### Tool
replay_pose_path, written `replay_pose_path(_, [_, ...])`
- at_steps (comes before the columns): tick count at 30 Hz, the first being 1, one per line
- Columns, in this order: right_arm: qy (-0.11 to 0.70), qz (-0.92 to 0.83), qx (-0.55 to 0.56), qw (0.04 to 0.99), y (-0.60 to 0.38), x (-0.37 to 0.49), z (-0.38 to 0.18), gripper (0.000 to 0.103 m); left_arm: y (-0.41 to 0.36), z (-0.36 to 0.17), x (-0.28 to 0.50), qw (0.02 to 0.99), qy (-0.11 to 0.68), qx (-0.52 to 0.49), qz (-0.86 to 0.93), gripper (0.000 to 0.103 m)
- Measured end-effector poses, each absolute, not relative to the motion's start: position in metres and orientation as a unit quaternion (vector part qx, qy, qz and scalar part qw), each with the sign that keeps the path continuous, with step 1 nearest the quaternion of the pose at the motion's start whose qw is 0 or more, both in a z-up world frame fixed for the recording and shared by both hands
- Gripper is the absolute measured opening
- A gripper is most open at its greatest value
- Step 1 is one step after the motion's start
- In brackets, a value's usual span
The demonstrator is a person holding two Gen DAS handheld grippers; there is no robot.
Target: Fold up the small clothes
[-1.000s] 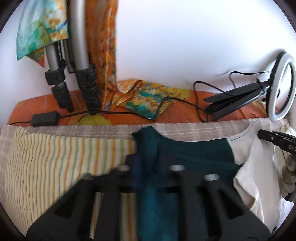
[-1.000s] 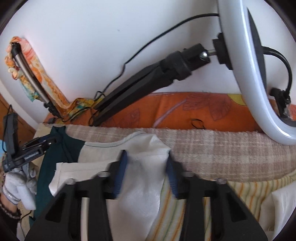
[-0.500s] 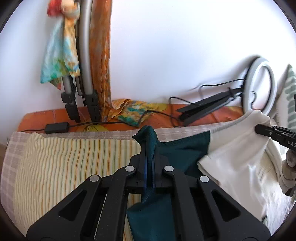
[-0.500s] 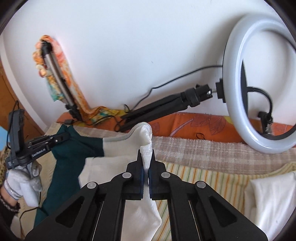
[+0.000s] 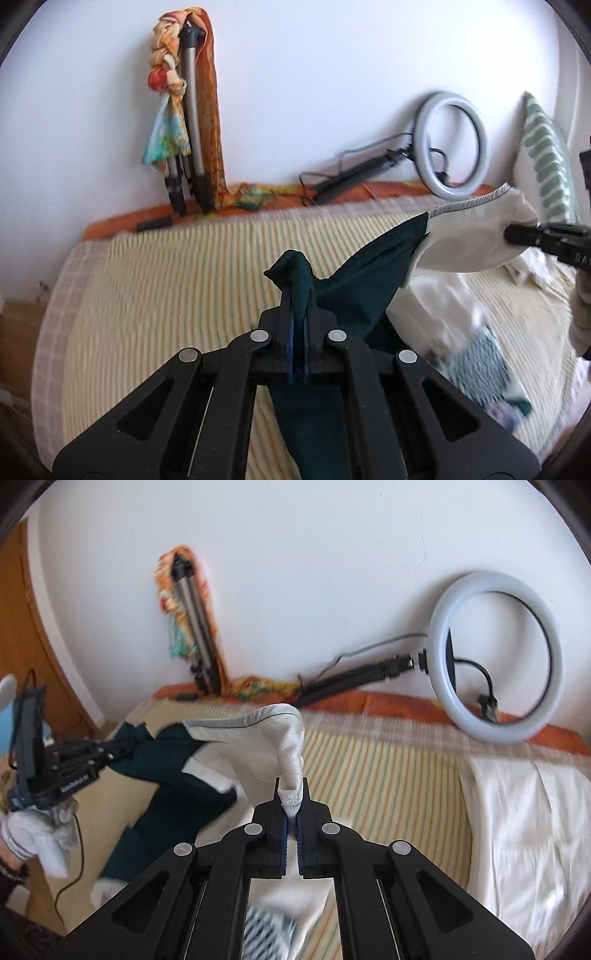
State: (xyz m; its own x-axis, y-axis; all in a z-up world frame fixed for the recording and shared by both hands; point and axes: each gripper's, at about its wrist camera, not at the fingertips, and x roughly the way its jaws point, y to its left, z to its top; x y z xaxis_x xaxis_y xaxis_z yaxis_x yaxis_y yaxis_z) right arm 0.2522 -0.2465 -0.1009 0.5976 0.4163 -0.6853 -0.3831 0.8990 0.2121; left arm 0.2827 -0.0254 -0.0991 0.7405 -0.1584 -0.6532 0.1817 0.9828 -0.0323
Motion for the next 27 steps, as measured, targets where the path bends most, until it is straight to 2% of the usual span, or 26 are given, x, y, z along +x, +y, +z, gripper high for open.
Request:
replay_pose_path(9, [0.398, 0.218, -0.053, 0.89, -0.24, 0.16, -0.114, 0.002, -0.032, -0.125, 0.204, 0.923, 0.369, 0.049, -0.095, 0.001])
replay_pose_path(16, [0.391, 0.2, -0.086, 0.894, -0.248, 0.128, -0.126, 0.002, -0.023, -0.135, 0.159, 0.916, 0.382, 0.062, -0.107, 0.001])
replay_pose_path(21, [0.386, 0.211, -0.113, 0.891, -0.259, 0.099, -0.124, 0.009, -0.01, -0.131, 0.125, 0.909, 0.392, 0.082, -0.118, 0.004])
replay_pose_path(23, [0.388, 0.22, -0.117, 0.887, -0.262, 0.087, -0.12, 0.009, -0.002, -0.127, 0.112, 0.907, 0.395, 0.082, -0.118, 0.008])
replay_pose_path(27, [0.402, 0.223, -0.092, 0.883, -0.271, 0.072, -0.114, 0.011, 0.015, -0.114, 0.094, 0.912, 0.39, 0.038, -0.121, 0.015])
